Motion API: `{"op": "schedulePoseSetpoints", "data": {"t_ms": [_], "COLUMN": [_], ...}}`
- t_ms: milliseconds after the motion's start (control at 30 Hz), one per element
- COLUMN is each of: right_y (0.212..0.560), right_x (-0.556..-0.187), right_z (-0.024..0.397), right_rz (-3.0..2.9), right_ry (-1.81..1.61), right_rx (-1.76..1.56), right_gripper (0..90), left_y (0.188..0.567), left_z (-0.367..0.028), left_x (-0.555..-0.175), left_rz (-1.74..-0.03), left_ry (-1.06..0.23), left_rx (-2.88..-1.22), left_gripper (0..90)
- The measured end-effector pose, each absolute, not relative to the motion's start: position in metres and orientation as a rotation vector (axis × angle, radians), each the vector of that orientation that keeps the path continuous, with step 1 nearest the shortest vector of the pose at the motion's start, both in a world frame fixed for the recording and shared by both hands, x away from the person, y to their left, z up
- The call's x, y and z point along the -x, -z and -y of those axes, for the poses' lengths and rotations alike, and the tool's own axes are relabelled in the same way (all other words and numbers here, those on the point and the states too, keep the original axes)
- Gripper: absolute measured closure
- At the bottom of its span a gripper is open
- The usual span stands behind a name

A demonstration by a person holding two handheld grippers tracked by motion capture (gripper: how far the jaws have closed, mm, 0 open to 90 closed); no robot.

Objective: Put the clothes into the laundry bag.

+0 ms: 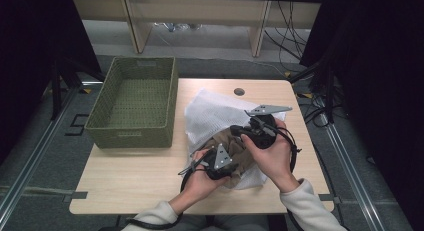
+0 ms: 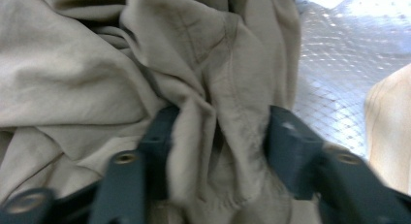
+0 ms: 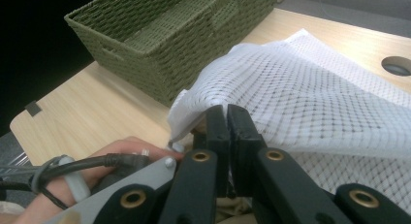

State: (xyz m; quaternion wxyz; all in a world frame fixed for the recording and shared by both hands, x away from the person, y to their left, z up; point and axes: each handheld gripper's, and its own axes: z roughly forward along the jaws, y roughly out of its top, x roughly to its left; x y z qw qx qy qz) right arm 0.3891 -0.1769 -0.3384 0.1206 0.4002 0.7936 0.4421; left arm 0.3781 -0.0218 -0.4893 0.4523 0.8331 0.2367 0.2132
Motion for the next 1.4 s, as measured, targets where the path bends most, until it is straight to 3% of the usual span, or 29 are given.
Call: {"op": "schedulePoseSetpoints", "data": {"t_ms": [133,267,467,533,700,867,1033,1200,1400], "right_y": [0.338,0.338,0.339,0.339,0.338,0.339,0.34,0.339,0.337], "right_x": [-0.388,-0.386,-0.387,-0.387,-0.389,-0.389,-0.389,-0.387,-0.385], "right_z": [0.176,0.174,0.172,0.174,0.178,0.176,0.175,0.174,0.173], "right_rz": [-2.322,-2.319,-2.332,-2.337,-2.317,-2.325,-2.334,-2.333,-2.333], "right_ry": [-1.292,-1.289,-1.3,-1.289,-1.273,-1.288,-1.285,-1.287,-1.289], "right_rx": [-1.164,-1.156,-1.165,-1.163,-1.168,-1.169,-1.165,-1.156,-1.14], "right_gripper": [89.5,89.4,89.4,89.4,89.4,89.5,89.5,89.5,89.5], "left_y": [0.489,0.487,0.486,0.484,0.479,0.482,0.487,0.489,0.482], "left_z": [0.025,0.025,0.025,0.025,0.033,0.038,0.04,0.044,0.039], "left_x": [-0.379,-0.383,-0.384,-0.381,-0.373,-0.38,-0.383,-0.384,-0.383], "left_rz": [-0.579,-0.562,-0.549,-0.53,-0.49,-0.47,-0.382,-0.39,-0.448], "left_ry": [-0.464,-0.48,-0.473,-0.508,-0.544,-0.575,-0.554,-0.514,-0.522], "left_rx": [-2.063,-2.093,-2.108,-2.108,-2.058,-2.103,-2.21,-2.214,-2.157], "left_gripper": [59.9,67.9,70.6,67.7,44.4,41.0,59.0,76.4,83.2]}}
